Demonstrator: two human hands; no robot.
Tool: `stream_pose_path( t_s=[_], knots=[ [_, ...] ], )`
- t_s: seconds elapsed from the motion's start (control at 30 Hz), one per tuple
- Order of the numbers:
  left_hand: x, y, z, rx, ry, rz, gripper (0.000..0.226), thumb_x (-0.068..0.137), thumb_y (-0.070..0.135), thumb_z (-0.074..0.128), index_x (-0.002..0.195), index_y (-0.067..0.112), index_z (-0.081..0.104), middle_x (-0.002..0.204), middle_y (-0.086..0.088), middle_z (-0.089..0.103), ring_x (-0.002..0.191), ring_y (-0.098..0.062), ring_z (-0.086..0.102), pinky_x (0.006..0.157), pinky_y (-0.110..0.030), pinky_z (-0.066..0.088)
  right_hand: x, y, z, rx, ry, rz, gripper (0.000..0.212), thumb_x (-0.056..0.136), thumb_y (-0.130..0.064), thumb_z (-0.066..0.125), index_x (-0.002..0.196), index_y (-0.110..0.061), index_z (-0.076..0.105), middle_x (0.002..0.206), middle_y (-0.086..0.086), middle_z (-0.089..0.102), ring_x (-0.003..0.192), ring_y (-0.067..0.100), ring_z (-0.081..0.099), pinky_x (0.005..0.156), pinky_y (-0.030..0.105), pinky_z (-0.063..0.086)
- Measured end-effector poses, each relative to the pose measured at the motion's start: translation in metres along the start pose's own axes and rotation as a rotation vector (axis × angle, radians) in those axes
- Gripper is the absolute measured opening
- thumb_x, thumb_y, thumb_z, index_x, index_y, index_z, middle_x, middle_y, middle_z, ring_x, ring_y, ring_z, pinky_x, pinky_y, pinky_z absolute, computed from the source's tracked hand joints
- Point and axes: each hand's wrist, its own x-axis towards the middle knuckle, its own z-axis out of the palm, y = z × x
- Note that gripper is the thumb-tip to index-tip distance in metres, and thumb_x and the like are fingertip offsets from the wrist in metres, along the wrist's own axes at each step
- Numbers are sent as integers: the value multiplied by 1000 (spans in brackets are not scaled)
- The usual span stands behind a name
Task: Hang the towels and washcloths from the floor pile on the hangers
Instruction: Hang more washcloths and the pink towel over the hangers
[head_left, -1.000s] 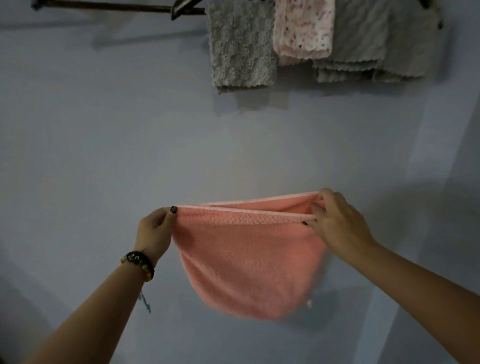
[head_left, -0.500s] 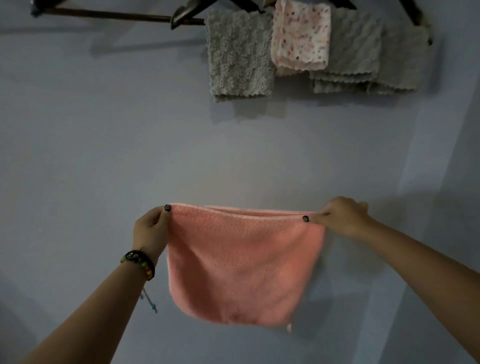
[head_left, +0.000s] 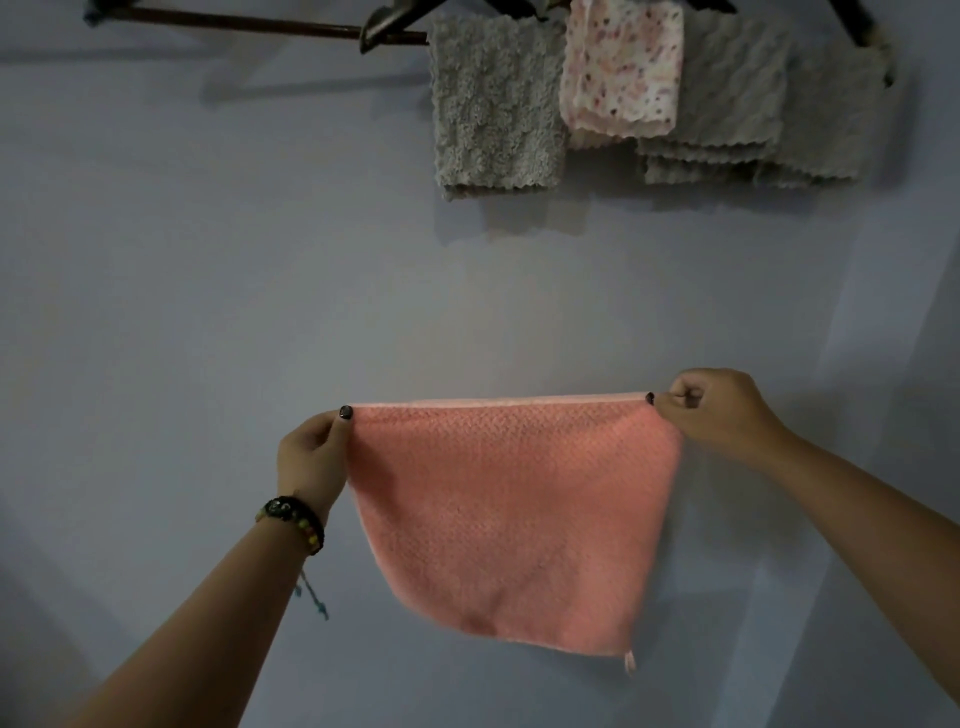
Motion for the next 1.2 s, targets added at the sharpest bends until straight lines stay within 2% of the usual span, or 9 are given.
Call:
stream_pose_path(
  t_s=[0.2,0.3,0.4,0.53,0.6,0.7,0.9,1.07,1.2],
  knots=[
    [-10,4,-1,262,-21,188,19,97,26,53,84,21,66,76,8,64,72,-6,55,60,-15,37,-11,5,-2,-33,88,54,33,86,-11,64,62,-5,42,53,7,44,49,16,35,50,16,32],
    [-17,7,9,134,-64,-2,29,96,27,53,74,11,60,68,0,56,65,-16,49,58,-23,37,-19,2,8,10,35,223,22,84,-11,62,70,-12,45,60,4,51,55,20,46,54,29,35],
    [-28,11,20,-109,-57,-246,28,95,28,53,73,10,55,75,-5,46,74,-18,42,66,-30,35,-31,-2,20,33,-61,346,7,83,-7,59,84,-10,54,73,11,63,65,27,61,55,24,40],
    [-43,15,24,-377,-37,-480,19,92,33,59,90,15,66,93,-2,63,89,-19,57,81,-35,47,-48,-17,26,242,-258,503,24,84,4,47,75,-12,62,62,9,60,40,14,59,38,20,46],
    [-51,17,23,-451,-87,-515,25,90,34,61,101,13,69,100,-5,66,94,-22,59,78,-36,49,-55,-30,24,367,-387,584,33,86,7,39,76,-10,65,65,12,59,44,16,59,41,22,49],
    [-65,20,25,-418,-157,-437,25,89,30,63,93,7,72,92,-10,67,89,-23,59,78,-39,48,-64,-49,17,579,-550,625,32,88,9,38,85,-3,68,71,15,60,52,19,63,52,30,58],
    [-98,32,27,-432,-249,-321,16,92,20,59,84,8,66,81,-7,50,77,-19,44,67,-35,35,-76,-76,14,553,-846,384,40,86,16,40,104,-10,65,98,10,71,86,14,71,67,24,57],
    [-124,46,26,-496,-285,-338,25,94,21,57,76,11,71,74,-6,60,69,-16,54,66,-33,43,-88,-96,19,338,-550,56,21,82,-2,68,78,-23,71,71,0,72,65,8,69,65,19,52],
    [-135,48,24,-507,-339,-334,28,94,23,56,87,4,74,89,-16,70,80,-22,62,76,-39,50,-92,-108,21,333,-382,-146,21,80,-13,75,77,-33,69,83,-6,57,76,5,59,69,9,41]
  ],
)
